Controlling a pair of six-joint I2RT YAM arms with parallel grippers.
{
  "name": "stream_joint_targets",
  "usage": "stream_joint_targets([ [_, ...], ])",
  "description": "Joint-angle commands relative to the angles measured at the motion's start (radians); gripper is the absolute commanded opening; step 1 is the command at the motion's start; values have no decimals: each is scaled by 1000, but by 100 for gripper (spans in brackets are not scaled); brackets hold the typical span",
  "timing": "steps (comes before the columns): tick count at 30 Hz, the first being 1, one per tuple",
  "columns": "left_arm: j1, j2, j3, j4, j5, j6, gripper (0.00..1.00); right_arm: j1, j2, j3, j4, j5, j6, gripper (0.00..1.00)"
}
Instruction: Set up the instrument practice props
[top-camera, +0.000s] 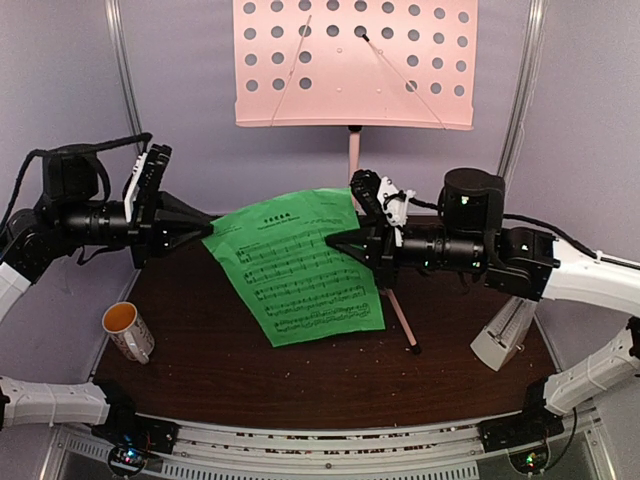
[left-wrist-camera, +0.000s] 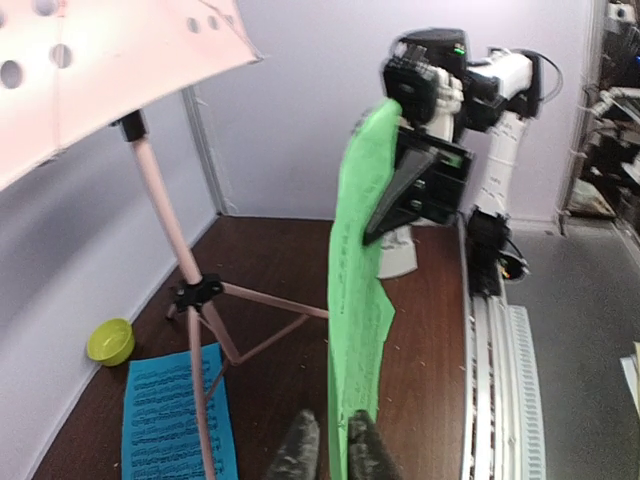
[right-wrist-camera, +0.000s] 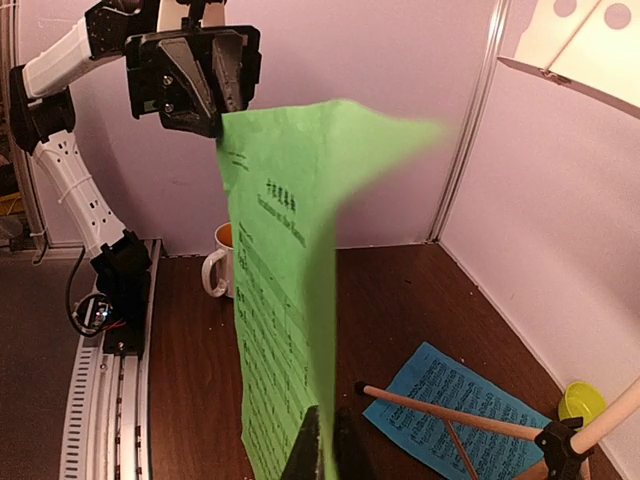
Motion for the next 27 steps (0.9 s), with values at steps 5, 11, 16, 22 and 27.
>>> stream_joint_targets([
  [5, -4, -80, -87, 447, -365, -204, 30, -4, -125, 45, -60, 155, 135, 0],
  [11, -18, 1, -20, 582, -486, -235, 39, -9, -210, 101, -70, 245, 128, 0],
  [16, -85, 157, 137, 588, -598, -179, 42, -15, -246, 174, -90, 336, 94, 0],
  [22, -162, 312, 325, 574, -695, -103, 52, -26, -273, 249, -52, 432, 75, 0],
  [27, -195, 427, 473, 538, -735, -73, 54, -38, -257, 307, 0, 495, 40, 0],
])
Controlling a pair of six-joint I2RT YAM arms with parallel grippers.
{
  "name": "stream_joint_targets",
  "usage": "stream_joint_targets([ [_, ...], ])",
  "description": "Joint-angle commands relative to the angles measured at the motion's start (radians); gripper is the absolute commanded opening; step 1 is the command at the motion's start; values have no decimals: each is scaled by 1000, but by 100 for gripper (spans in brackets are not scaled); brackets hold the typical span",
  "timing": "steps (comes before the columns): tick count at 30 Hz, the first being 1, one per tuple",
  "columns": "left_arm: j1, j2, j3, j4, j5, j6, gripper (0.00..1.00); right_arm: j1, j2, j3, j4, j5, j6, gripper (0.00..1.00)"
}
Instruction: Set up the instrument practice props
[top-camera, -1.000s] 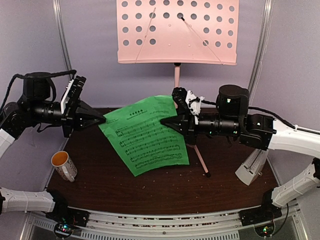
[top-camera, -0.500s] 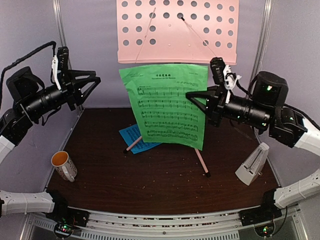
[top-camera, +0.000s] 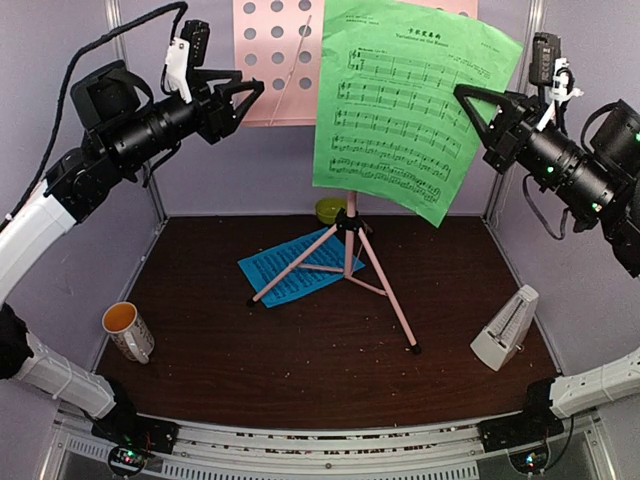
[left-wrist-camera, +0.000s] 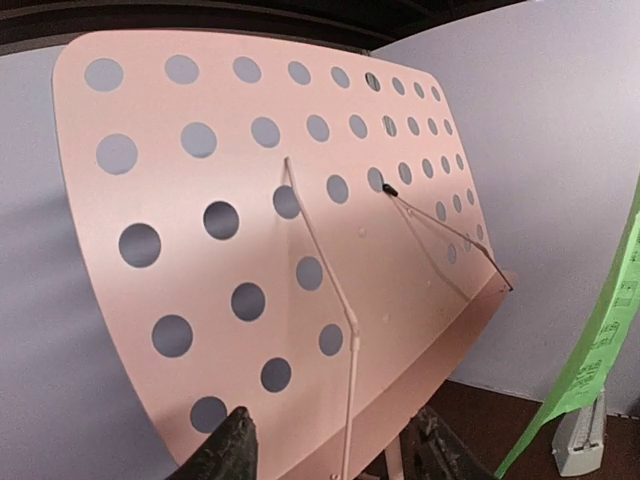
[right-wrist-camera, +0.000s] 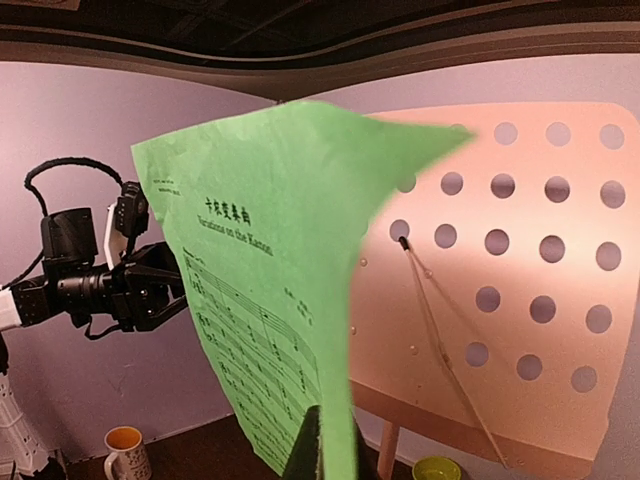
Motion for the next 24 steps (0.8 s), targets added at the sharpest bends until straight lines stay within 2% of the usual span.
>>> stream_joint_targets([
  [1, -25, 87, 143, 7, -72, 49, 53, -14, 13, 60, 66, 90, -40, 0],
  [16, -55, 333, 466, -102, -109, 53, 54, -91, 182, 294, 147, 108, -94, 0],
  [20, -55, 373, 510, -116, -125, 48, 54, -106, 223, 350, 177, 118, -96, 0],
  [24, -56, 392, 531, -116, -135, 44, 49, -120, 281, 415, 161, 117, -100, 0],
])
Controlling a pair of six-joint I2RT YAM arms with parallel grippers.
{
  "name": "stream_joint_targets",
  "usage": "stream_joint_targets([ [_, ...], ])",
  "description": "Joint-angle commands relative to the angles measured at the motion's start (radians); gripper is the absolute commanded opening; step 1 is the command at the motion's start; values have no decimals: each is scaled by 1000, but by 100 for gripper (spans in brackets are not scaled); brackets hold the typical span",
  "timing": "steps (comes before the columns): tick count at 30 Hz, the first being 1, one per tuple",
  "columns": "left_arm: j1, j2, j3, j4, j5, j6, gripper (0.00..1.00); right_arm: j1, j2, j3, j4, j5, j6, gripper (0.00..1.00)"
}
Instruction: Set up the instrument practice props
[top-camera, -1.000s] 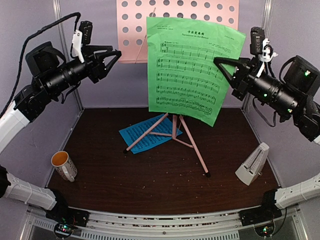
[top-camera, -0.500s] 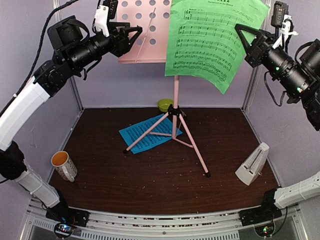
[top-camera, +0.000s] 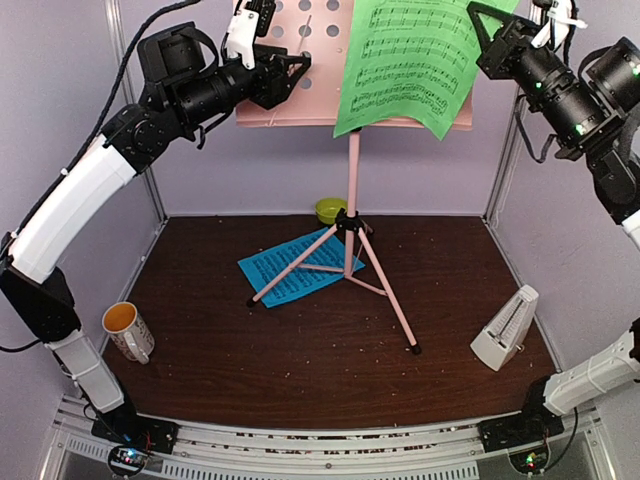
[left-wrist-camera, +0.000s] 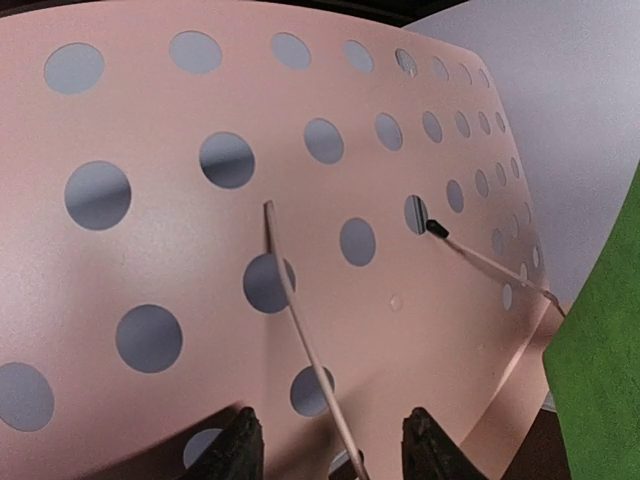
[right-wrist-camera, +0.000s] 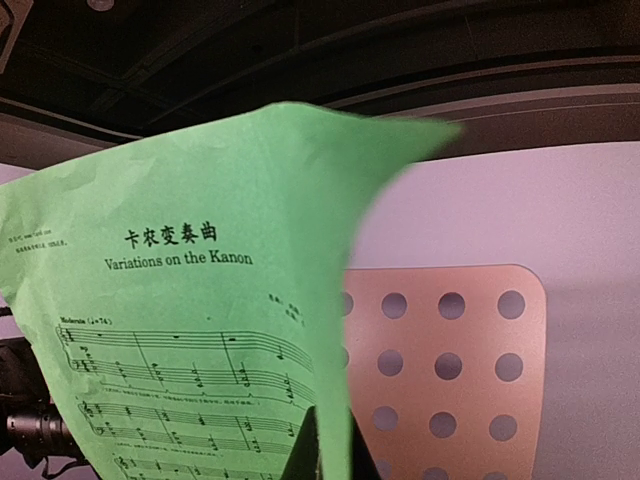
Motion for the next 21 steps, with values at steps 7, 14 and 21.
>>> stream_joint_targets([
  [7, -6, 15, 46, 28, -52, 0, 34, -23, 84, 99, 44, 67, -23, 0],
  [14, -6, 10, 32, 61, -48, -2, 12, -26, 110, 111, 72, 131, -36, 0],
  [21, -8, -19, -28, 137, -54, -11, 0, -26, 140, 115, 126, 253, -45, 0],
])
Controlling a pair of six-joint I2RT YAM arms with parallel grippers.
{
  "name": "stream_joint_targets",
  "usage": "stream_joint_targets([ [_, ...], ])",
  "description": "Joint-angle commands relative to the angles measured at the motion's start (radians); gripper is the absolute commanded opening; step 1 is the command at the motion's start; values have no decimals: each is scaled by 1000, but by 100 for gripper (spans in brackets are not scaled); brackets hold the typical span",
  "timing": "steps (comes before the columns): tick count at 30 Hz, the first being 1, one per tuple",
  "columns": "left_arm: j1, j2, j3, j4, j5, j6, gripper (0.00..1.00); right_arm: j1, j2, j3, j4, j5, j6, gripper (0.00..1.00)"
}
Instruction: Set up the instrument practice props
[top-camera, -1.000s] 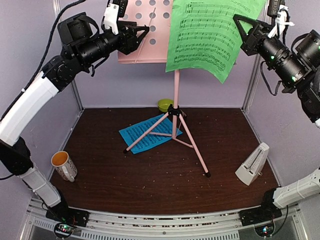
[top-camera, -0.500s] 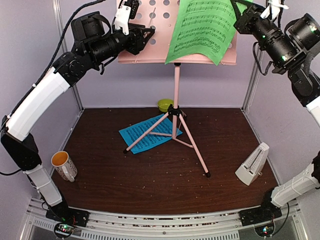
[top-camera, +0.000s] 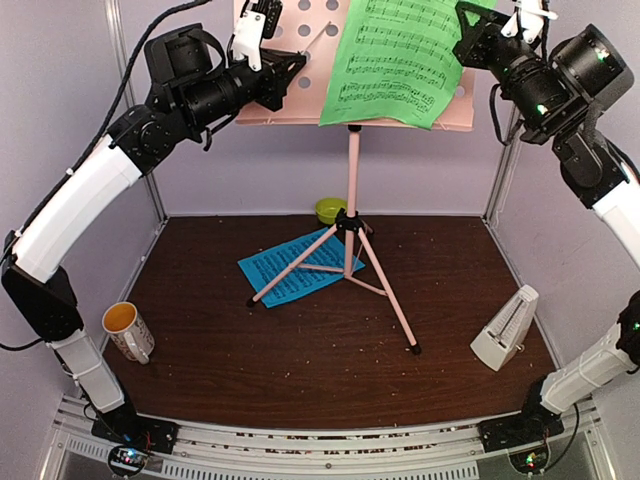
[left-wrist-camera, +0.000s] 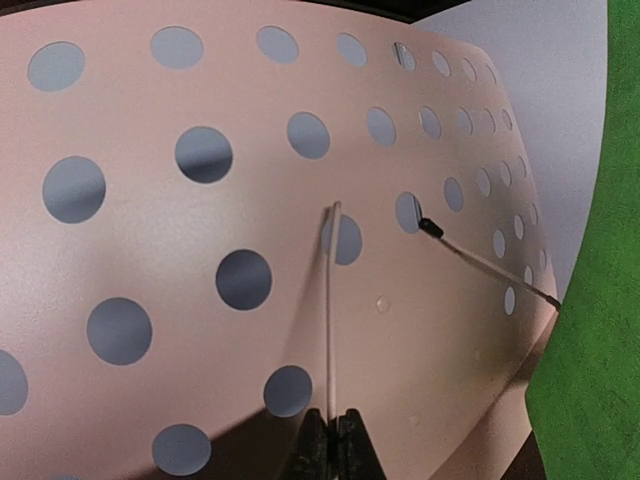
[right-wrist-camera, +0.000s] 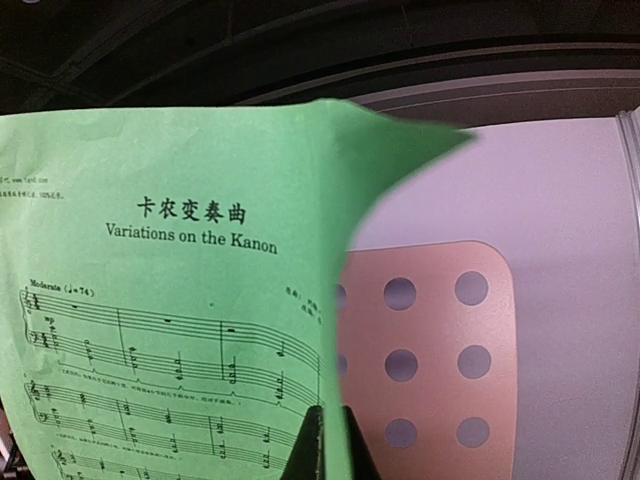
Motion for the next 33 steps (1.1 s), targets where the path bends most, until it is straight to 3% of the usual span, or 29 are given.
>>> stream_joint_targets([
  [1, 3, -49, -62, 174, -37, -11, 0, -6, 17, 24, 68, 110, -22, 0],
  [7, 3, -117, -234, 407, -43, -5, 0, -5, 31, 29, 112, 164, -36, 0],
  [19, 3, -123, -380, 699, 6, 29, 0, 18, 85, 89, 97, 165, -60, 0],
  [33, 1, -115, -426, 769, 71, 87, 0, 49, 165, 151, 129, 9, -128, 0],
])
